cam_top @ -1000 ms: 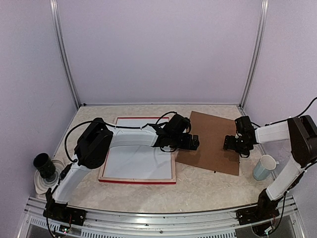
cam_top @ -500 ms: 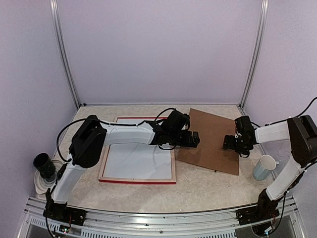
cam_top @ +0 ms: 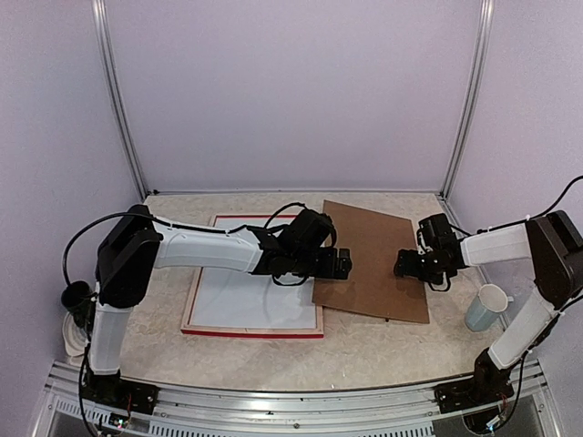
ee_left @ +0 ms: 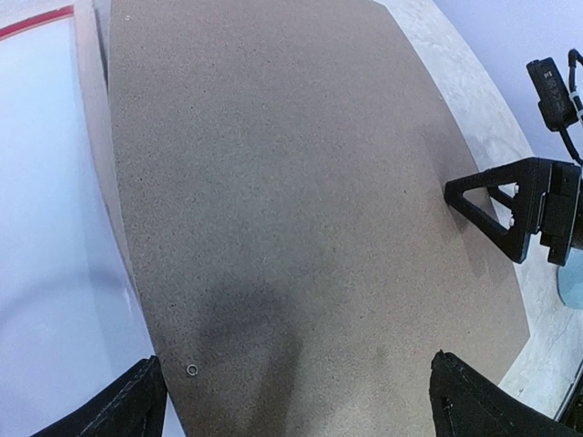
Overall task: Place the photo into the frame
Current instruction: Move the backboard to the center of the board, then pick up the backboard from the center of the board.
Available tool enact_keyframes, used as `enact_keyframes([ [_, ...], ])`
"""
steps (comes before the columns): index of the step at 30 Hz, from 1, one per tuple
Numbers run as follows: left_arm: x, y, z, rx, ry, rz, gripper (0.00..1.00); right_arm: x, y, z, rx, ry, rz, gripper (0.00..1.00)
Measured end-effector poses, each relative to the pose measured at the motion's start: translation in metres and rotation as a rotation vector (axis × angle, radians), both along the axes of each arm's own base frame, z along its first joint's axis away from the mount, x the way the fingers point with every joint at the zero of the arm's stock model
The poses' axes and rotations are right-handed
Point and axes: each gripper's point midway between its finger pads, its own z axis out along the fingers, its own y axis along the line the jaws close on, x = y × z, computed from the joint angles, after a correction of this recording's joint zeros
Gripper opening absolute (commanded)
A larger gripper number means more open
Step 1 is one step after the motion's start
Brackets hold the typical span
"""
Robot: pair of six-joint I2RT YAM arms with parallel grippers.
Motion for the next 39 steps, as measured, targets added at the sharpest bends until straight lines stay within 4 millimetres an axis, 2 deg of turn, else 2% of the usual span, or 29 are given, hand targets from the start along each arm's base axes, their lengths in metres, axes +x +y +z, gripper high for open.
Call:
enact_keyframes([
  [10,-0.033,0.038,-0.019,0.032,0.029,0.062,0.99,-0.010,0.038,0.001,0.022,-0.001,0.090,0.92],
  [18,-0.050,0.047,-0.020,0.015,0.036,0.070,0.99,-0.013,0.046,0.002,0.043,0.007,0.098,0.95],
  [24,-0.045,0.045,0.016,-0.069,-0.010,0.082,0.99,-0.016,0.052,0.003,0.056,0.025,0.111,0.96],
  [27,-0.041,0.049,0.025,-0.088,-0.022,0.099,0.99,-0.018,0.052,0.003,0.055,0.038,0.114,0.96],
  [35,-0.019,0.077,0.010,-0.070,0.004,0.172,0.99,-0.023,0.052,0.003,0.048,0.069,0.119,0.96],
  [39,-0.011,0.081,0.004,-0.072,0.017,0.180,0.99,-0.025,0.052,0.003,0.049,0.074,0.120,0.96],
])
